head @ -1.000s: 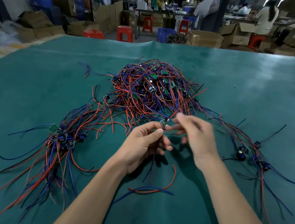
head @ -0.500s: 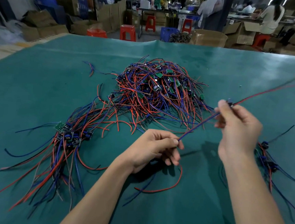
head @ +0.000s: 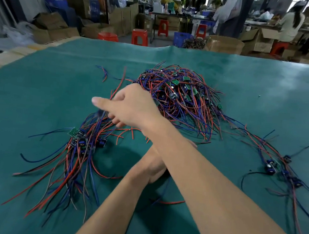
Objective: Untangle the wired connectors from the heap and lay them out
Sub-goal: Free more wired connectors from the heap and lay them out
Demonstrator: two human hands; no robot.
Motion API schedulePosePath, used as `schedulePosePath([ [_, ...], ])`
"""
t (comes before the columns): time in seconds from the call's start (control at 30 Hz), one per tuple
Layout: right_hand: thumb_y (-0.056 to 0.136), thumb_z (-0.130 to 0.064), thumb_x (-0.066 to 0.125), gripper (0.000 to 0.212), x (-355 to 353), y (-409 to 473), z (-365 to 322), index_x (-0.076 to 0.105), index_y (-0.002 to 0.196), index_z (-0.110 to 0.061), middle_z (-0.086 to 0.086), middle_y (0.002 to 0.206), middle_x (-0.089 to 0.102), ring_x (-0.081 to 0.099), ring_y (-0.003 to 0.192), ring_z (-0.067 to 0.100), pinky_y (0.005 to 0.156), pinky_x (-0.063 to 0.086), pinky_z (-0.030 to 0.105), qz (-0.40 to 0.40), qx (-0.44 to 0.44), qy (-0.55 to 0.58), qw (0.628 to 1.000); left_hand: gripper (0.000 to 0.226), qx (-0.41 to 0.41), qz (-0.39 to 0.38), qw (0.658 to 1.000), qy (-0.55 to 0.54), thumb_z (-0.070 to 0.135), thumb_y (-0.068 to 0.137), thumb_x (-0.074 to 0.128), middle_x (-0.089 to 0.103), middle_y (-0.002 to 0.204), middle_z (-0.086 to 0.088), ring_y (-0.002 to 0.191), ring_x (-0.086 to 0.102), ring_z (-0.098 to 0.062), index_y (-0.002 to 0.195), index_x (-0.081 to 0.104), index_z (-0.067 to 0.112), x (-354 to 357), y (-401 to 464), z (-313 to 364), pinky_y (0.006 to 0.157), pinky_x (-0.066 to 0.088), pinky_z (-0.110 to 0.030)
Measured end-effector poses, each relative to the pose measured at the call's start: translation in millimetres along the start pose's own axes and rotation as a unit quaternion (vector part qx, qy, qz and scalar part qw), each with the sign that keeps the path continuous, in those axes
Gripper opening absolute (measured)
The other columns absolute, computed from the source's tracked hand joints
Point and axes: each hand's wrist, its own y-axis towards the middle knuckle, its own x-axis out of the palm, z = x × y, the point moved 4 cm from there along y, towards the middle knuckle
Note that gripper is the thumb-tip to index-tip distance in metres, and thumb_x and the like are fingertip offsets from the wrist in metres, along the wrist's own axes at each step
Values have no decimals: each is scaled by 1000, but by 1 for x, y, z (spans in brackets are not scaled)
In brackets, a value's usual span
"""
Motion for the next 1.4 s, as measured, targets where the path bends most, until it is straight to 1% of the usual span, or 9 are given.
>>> schedulePosePath([
  [0.1, 88, -50, 67, 40, -10, 18, 22, 75, 96, -12, 13, 102, 74, 68, 100, 35, 90, 57, 42, 49, 2, -194, 980, 20, -1, 30, 1000, 2, -2, 92, 55, 63, 82, -10, 71, 58, -19, 109, 60, -12, 0, 0, 2, 64, 45, -24],
  [0.17, 89, -35, 66, 28, -28, 22, 46, 72, 109, -17, 12, 113, 71, 66, 107, 35, 93, 56, 42, 93, 17, -275, 957, 17, 0, 55, 998, 4, 0, 85, 53, 56, 74, -13, 66, 44, -24, 82, 68, 7, 0, 2, 2, 58, 31, -28],
  [0.3, 94, -22, 61, 31, -64, 22, 94, 64, 124, -15, 11, 128, 60, 51, 122, 36, 93, 50, 45, 134, 41, -389, 910, 38, -13, 54, 998, -12, -8, 90, 50, 54, 57, 0, 48, 35, -7, 63, 63, 17, 1, 7, 1, 44, 19, -17],
  [0.5, 95, -23, 57, 37, -99, 24, 123, 60, 131, -18, 15, 137, 50, 46, 125, 40, 98, 48, 48, 178, 67, -419, 888, 34, -20, 44, 999, 0, -1, 91, 55, 61, 79, -12, 58, 40, -9, 73, 73, 21, 0, 6, 4, 53, 24, -21],
  [0.77, 95, -17, 61, 28, -112, 27, 129, 70, 121, -13, 12, 126, 65, 60, 115, 36, 89, 54, 44, 182, 67, -369, 909, 19, -45, 58, 997, 7, 0, 93, 55, 61, 66, -2, 59, 42, -9, 88, 70, 11, -2, 6, 2, 56, 24, -23],
  [0.87, 91, -13, 63, 27, -115, 23, 129, 71, 116, -18, 10, 132, 54, 53, 119, 36, 92, 51, 43, 224, 16, -351, 909, 18, -43, 55, 998, 8, 0, 93, 55, 61, 66, -2, 59, 42, -9, 89, 70, 10, -1, 6, 1, 55, 25, -22],
  [1.0, 94, -8, 51, 40, -110, 36, 129, 69, 126, -24, 9, 154, 42, 38, 136, 38, 106, 42, 48, 119, 33, -393, 911, 20, -40, 49, 998, 1, -1, 92, 55, 60, 67, -4, 60, 41, -10, 88, 70, 10, -2, 6, 1, 56, 22, -24],
  [1.1, 93, -5, 47, 44, -109, 41, 131, 66, 130, -17, 13, 140, 57, 42, 132, 40, 106, 45, 52, 82, 60, -401, 910, 19, -38, 48, 998, 2, -2, 92, 54, 60, 67, -4, 59, 40, -10, 90, 70, 9, -2, 7, 1, 57, 20, -27],
  [1.4, 84, -16, 59, 23, -144, -10, 105, 81, 89, -12, 14, 91, 77, 66, 94, 38, 83, 55, 38, 270, 15, -245, 931, 17, -54, 60, 997, -20, -2, 93, 54, 66, 76, -7, 60, 50, -10, 102, 66, 7, -5, 7, 0, 56, 35, -19],
])
